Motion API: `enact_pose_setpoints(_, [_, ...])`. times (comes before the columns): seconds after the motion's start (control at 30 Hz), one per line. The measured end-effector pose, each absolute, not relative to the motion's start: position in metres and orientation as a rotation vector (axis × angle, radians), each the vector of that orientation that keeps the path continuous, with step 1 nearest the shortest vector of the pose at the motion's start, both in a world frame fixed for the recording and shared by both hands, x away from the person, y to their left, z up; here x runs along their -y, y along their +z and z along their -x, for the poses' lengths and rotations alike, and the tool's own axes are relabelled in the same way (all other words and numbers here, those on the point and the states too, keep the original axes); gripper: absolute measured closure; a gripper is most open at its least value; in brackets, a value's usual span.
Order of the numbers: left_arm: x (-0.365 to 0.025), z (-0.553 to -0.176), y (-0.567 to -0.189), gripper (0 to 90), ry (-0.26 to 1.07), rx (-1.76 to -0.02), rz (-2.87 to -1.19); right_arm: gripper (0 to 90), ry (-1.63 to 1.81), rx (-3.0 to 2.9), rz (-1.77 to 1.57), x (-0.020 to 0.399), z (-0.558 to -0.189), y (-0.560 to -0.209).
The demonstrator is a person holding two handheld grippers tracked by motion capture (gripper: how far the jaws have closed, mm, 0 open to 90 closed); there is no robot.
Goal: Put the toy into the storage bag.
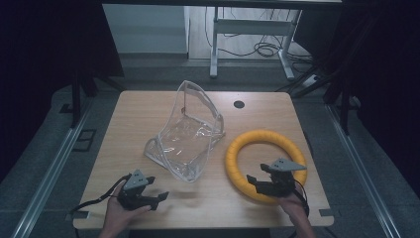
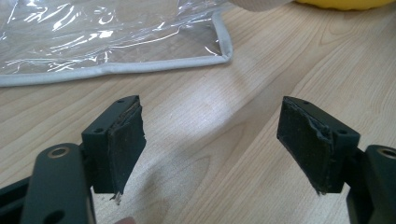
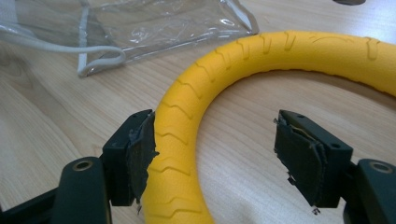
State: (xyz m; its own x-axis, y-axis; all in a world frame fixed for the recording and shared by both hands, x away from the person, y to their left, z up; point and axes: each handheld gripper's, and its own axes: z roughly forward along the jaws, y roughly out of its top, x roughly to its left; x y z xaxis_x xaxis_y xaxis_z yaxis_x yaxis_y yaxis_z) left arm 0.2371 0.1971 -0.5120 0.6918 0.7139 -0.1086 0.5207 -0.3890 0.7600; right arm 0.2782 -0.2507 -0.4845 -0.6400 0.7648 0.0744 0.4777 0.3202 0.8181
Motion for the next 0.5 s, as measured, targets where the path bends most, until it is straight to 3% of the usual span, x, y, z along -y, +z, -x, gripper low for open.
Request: enact_pose_setpoints(0.5, [-0.1991, -0.2355, -0.5102, 22.2, 0.314, -0.944, -2.076, 29.0, 1.264, -2.29, -1.069, 0.2438, -0.2787, -0.4857])
